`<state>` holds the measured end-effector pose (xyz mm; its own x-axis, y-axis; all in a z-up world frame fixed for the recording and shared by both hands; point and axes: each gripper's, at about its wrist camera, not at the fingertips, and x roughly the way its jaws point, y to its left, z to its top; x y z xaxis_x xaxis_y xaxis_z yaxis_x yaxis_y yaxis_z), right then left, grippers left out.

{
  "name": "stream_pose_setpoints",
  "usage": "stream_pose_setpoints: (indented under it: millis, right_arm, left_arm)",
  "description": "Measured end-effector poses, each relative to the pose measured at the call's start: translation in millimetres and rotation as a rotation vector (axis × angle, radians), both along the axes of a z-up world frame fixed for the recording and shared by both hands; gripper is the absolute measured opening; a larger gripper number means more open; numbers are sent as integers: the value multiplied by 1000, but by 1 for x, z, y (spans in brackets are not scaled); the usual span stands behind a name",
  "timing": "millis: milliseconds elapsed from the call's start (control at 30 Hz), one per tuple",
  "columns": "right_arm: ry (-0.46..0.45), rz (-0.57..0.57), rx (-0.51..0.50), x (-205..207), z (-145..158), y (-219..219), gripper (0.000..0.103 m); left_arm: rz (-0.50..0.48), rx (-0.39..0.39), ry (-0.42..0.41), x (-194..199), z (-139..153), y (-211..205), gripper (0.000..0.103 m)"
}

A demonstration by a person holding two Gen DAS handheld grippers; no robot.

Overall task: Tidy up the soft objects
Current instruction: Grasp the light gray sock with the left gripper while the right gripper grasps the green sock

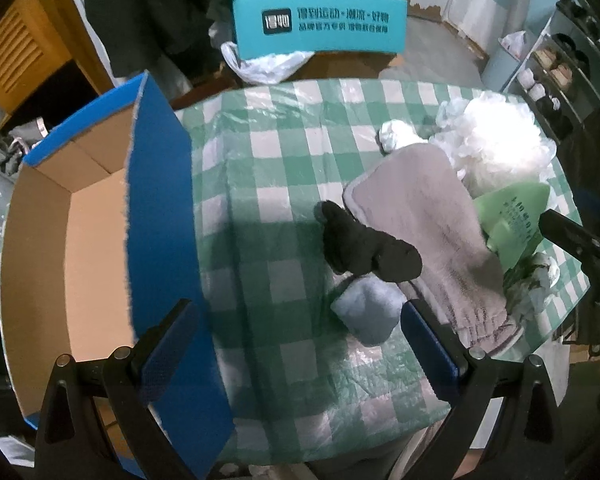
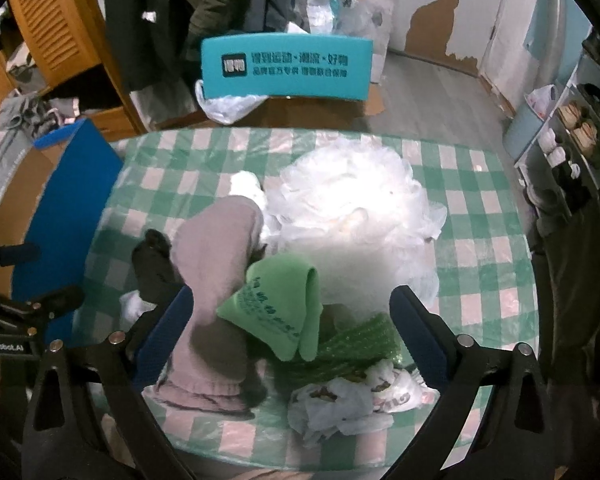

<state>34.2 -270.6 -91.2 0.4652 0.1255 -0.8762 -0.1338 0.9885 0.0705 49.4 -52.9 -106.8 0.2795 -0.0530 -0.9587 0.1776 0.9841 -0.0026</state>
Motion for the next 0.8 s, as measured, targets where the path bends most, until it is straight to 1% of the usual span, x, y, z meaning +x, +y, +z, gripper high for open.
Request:
stream_pose_setpoints:
  millis: [200, 300, 333, 400, 567, 667, 733, 767, 800]
  right_arm:
    - [25, -20, -15, 10, -16, 1, 96]
    - [44, -22, -30, 15, -24, 3, 91]
    - [47, -22, -33, 16, -26, 4, 90]
    - [57, -25, -39, 18, -30, 4, 88]
    - [81, -27, -39, 19, -40, 7, 79]
    - [93, -16, -41, 19, -43, 8, 69]
    - [105, -7, -42, 19, -46, 9, 54]
    - [111, -5, -43, 18, -47, 10, 51]
    - [119, 0, -42, 17, -49, 10, 44]
  left_arm:
    - [-16, 11, 34, 5, -15, -7, 102]
    - [-23, 11, 53, 7, -24, -11, 102]
    - [-21, 35, 46, 8, -25, -13, 102]
    - [-35, 46, 39, 9, -27, -17, 102]
    - [-45, 13, 62, 8, -30, -23, 102]
    - [-63, 23, 71, 8, -35, -29, 102]
    - [-65, 20, 89, 10, -42, -32, 102]
    - [-64, 14, 97, 9, -44, -32, 102]
    - [-63, 5, 106, 9, -47, -32, 102]
